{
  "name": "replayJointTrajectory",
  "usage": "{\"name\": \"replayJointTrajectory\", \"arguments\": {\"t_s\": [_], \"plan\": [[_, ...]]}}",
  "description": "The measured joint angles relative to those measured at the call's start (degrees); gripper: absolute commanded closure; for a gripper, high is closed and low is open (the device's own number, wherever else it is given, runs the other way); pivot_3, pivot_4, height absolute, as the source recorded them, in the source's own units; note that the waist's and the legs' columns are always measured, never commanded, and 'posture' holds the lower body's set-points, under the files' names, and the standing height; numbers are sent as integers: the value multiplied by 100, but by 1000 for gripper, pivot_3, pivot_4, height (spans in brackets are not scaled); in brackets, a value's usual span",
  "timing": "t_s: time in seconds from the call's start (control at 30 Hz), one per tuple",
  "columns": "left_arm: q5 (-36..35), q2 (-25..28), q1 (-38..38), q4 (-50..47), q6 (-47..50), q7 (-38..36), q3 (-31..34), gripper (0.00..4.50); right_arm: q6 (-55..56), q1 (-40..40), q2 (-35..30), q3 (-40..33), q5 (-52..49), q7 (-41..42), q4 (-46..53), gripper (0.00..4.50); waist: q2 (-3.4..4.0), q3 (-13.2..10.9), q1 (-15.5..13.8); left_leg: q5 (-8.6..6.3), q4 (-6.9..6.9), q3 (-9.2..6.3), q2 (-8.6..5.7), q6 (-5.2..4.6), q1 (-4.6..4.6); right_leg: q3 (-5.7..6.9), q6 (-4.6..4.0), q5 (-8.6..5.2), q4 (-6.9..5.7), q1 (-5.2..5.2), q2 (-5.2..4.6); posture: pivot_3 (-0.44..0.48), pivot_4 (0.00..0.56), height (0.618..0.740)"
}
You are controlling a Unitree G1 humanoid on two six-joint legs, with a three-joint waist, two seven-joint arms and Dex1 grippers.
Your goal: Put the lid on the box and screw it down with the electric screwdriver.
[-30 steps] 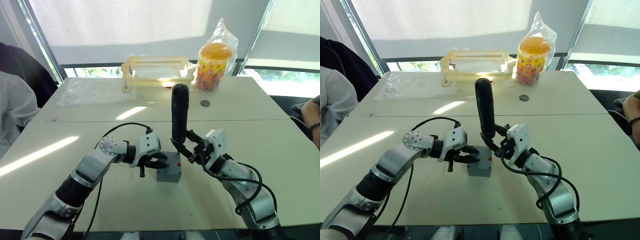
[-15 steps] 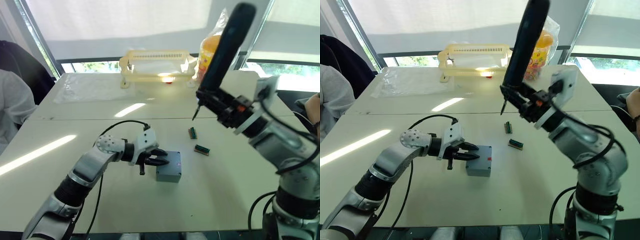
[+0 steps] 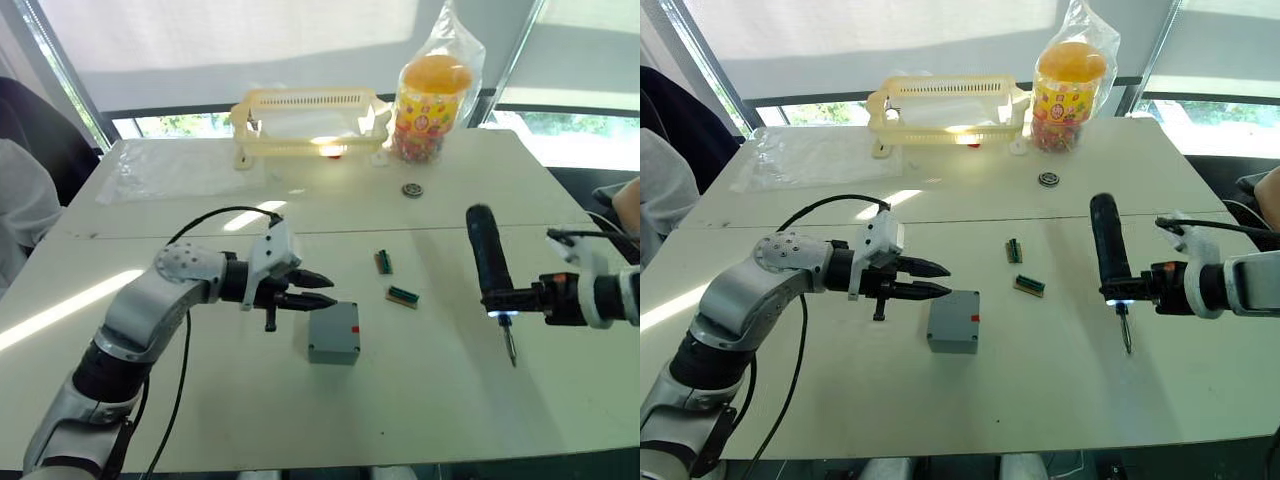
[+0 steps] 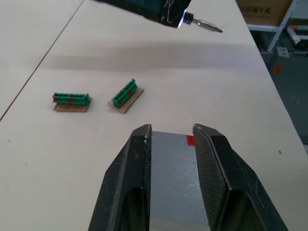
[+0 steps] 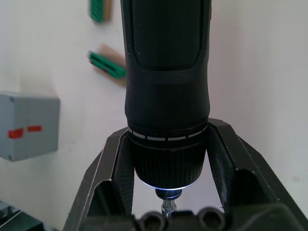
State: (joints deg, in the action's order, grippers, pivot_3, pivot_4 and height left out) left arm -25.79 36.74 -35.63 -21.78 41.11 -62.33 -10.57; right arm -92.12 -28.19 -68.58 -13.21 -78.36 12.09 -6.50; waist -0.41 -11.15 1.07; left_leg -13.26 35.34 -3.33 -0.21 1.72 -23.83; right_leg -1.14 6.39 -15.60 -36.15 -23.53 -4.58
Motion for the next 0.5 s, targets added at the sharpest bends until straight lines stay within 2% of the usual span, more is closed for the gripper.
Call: {"name": "replayJointTrajectory", "arguments": {"t_s": [0.27, 0.5], "plan": [[3, -114, 475, -289, 184, 577, -34, 3174, -2, -843, 199, 1313, 635, 378, -999, 2785, 3, -4, -7, 1, 32, 4, 1, 2, -2, -11, 0, 1, -2, 8, 3, 0, 150, 740], [-98, 20, 845, -312, 363, 992, 303, 3174, 6, -1330, 276, 2068, 1973, 1215, -1191, 2785, 5, -4, -46, 1, 60, -2, -1, 3, -24, -4, 12, 8, -1, 6, 1, 0, 150, 740]]}}
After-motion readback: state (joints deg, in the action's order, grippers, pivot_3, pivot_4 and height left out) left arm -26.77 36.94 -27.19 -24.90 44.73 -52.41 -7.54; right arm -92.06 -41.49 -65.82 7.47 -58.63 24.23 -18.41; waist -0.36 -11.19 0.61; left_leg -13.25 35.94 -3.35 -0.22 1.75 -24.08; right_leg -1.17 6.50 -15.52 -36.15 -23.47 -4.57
